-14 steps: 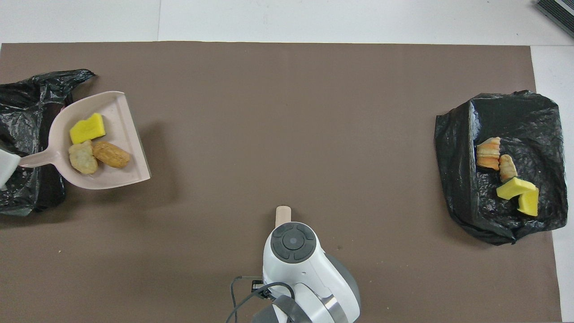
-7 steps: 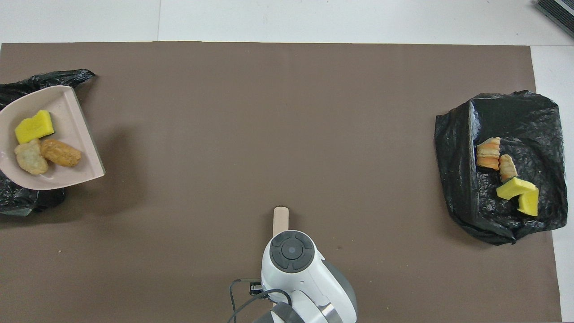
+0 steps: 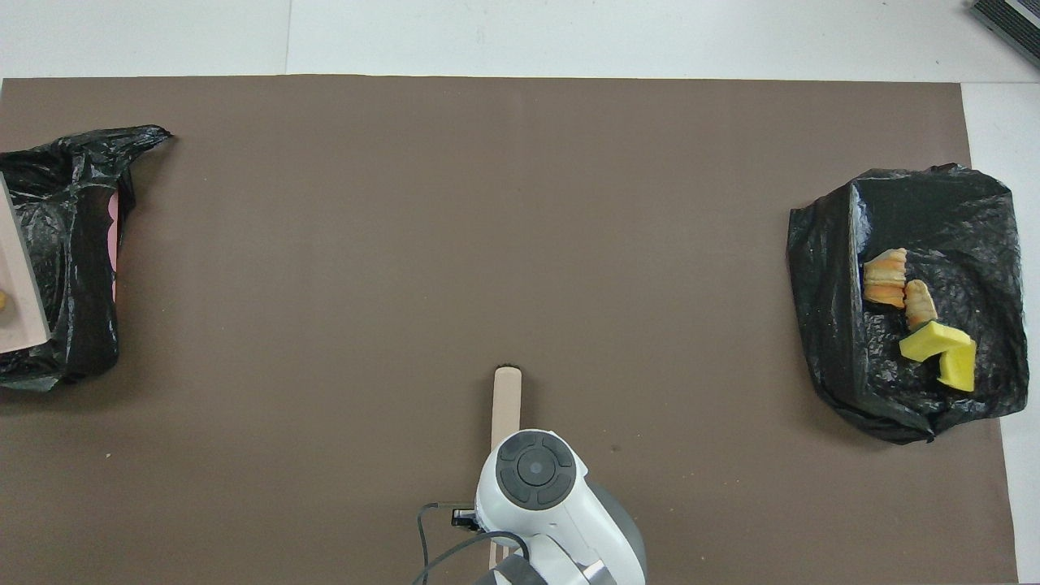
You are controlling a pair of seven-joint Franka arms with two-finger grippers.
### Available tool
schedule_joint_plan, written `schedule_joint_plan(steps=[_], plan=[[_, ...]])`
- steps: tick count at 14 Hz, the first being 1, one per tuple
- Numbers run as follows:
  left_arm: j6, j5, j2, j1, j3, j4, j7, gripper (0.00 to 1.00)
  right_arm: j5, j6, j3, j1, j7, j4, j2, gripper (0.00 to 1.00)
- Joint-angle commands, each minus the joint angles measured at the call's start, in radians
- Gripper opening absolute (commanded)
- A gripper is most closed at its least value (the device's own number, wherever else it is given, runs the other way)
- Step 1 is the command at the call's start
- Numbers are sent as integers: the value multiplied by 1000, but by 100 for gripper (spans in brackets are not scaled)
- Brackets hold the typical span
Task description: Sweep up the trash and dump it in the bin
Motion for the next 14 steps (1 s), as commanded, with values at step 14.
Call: schedule_joint_plan(steps=[14], plan=[[-153, 574, 12, -152, -4, 46, -54, 0, -287, -186, -2, -432, -131, 336, -23, 100]])
